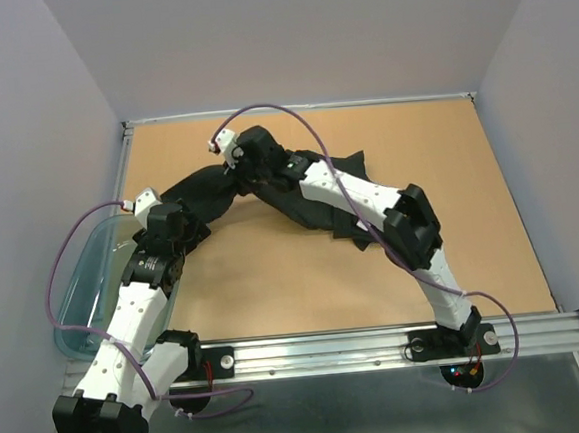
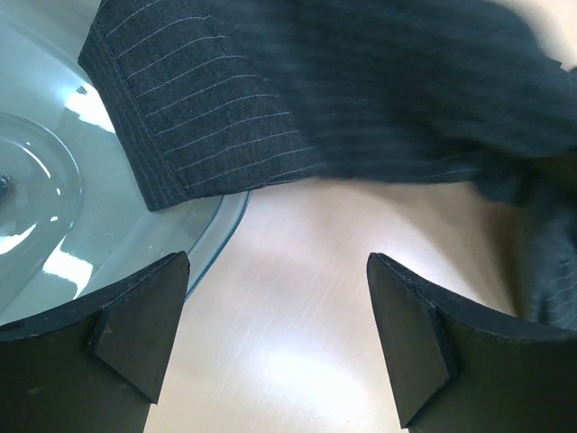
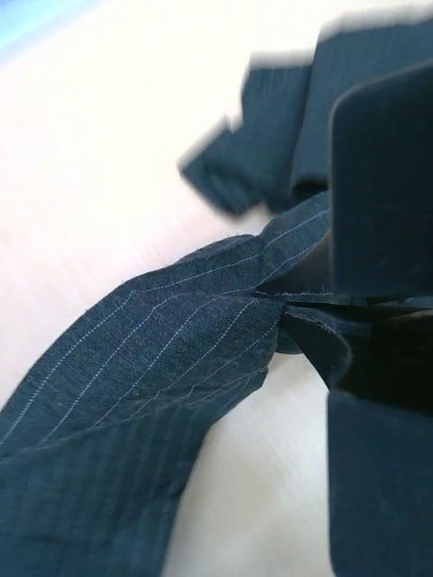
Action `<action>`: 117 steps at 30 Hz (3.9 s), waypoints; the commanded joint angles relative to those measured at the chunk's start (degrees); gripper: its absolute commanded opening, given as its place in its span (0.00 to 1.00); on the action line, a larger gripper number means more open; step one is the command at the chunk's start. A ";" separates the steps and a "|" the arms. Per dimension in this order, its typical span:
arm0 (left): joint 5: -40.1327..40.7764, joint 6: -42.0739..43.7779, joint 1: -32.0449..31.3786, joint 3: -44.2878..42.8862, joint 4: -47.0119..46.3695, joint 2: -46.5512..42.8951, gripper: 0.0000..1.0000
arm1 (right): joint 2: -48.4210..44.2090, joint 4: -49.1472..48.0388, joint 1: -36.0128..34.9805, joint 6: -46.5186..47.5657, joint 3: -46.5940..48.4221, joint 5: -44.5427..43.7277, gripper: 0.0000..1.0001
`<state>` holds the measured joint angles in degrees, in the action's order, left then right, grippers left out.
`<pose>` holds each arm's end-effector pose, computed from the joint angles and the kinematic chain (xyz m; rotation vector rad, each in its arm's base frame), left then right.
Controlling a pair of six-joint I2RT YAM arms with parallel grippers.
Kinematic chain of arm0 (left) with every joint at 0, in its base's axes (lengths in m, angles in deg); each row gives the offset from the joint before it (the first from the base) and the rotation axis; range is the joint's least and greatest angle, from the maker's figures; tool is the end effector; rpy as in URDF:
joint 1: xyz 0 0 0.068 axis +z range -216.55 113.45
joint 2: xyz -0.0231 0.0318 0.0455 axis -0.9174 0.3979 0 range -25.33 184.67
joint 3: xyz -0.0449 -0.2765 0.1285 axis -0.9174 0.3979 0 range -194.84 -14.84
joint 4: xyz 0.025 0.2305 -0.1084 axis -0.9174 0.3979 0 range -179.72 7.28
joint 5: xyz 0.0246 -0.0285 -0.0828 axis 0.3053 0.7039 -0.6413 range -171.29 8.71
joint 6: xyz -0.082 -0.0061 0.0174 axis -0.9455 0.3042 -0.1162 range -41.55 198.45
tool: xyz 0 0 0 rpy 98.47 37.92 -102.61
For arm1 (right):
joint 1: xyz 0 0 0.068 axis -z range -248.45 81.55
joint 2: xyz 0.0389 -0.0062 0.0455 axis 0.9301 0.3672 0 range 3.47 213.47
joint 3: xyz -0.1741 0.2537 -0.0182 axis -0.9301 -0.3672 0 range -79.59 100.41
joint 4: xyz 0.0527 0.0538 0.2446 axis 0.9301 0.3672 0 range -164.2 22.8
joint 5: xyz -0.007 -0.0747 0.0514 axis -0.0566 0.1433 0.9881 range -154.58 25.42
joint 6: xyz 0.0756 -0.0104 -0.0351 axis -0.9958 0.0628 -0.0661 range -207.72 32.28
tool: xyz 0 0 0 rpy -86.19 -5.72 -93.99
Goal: Fold and stack the long sleeve shirts
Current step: Flatten the shirt out
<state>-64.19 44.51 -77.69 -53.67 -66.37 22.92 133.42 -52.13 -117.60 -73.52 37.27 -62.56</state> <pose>0.1877 -0.0150 0.2795 -0.5868 2.0351 -0.1483 0.3776 0.4405 0.2632 -1.1775 1.8702 0.3814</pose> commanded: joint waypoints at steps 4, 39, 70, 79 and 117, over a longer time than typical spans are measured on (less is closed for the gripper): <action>0.04 0.09 0.50 -0.19 -2.00 -0.52 0.92 | -17.43 -4.05 1.60 1.54 4.00 -9.32 0.01; -30.99 3.97 -6.35 -10.64 -17.72 20.12 0.91 | -51.47 3.44 30.24 -30.71 -55.41 10.96 0.77; -33.10 -1.75 -9.61 -22.35 -29.86 48.88 0.00 | -32.83 -24.70 34.12 -38.55 -64.57 23.74 0.00; -26.16 0.80 -5.30 -18.49 -18.62 29.82 0.00 | -33.98 -14.17 40.62 -29.94 -39.83 7.32 0.01; -21.85 -8.96 -4.51 0.51 -20.36 18.71 0.88 | -37.15 -37.09 25.77 -76.07 -77.22 7.55 0.79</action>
<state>-85.48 34.96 -82.91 -54.30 -83.48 39.75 93.09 -81.59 -90.37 -144.43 -38.82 -54.75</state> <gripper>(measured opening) 0.886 0.801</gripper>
